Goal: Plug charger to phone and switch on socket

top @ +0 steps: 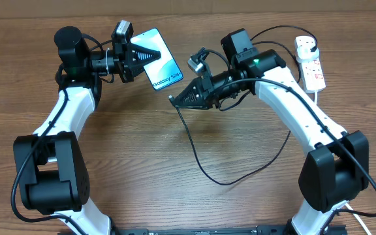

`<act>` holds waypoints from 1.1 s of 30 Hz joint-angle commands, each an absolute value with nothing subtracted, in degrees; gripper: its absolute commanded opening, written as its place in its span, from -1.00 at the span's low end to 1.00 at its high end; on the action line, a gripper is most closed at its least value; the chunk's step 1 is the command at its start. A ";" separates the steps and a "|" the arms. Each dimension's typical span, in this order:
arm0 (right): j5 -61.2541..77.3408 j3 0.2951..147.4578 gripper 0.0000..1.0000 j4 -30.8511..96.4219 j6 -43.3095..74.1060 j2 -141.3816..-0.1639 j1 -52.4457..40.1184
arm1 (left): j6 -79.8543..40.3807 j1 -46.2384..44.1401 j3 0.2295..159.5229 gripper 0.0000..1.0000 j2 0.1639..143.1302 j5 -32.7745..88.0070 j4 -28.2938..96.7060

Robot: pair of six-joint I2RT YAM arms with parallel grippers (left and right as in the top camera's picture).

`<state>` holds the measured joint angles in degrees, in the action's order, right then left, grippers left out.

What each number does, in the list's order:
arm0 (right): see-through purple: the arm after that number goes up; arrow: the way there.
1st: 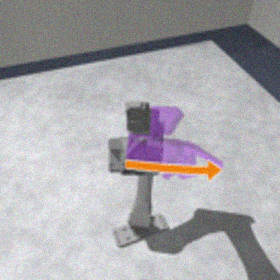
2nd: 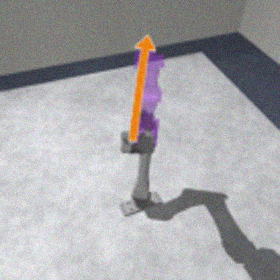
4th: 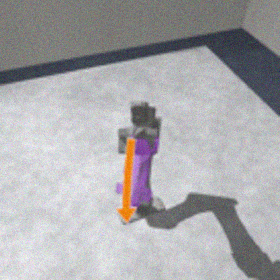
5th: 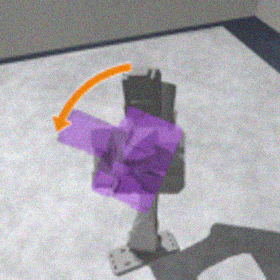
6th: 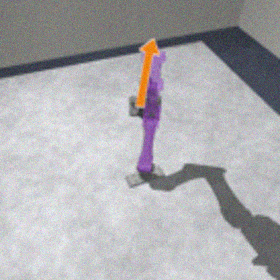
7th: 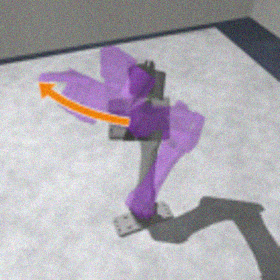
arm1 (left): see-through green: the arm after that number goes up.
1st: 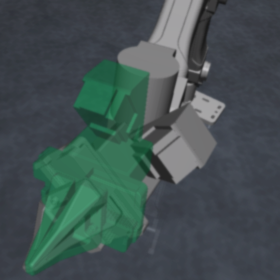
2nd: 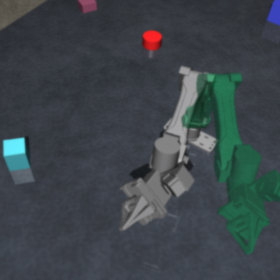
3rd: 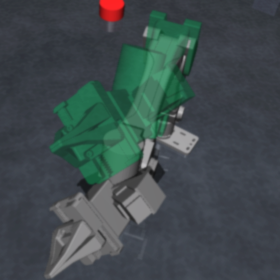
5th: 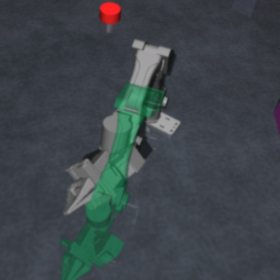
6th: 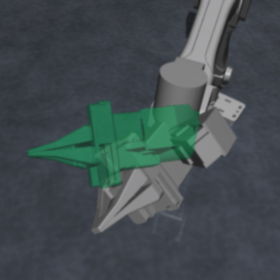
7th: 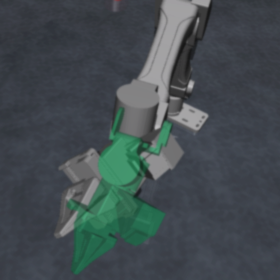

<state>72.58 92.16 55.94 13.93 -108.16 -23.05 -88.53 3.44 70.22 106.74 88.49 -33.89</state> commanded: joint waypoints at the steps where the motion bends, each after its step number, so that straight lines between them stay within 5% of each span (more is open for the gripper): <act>1: 70.04 95.42 -0.93 56.55 15.20 -106.69 -22.98 | -86.78 3.44 70.87 -0.91 106.83 88.09 -34.09; 33: 66.76 99.50 -0.93 61.34 13.56 -104.47 -23.24 | -86.37 4.10 70.87 -0.91 106.87 88.16 -34.09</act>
<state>65.76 97.62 61.91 14.09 -106.54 -23.03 -88.12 3.51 70.22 106.74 88.29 -33.89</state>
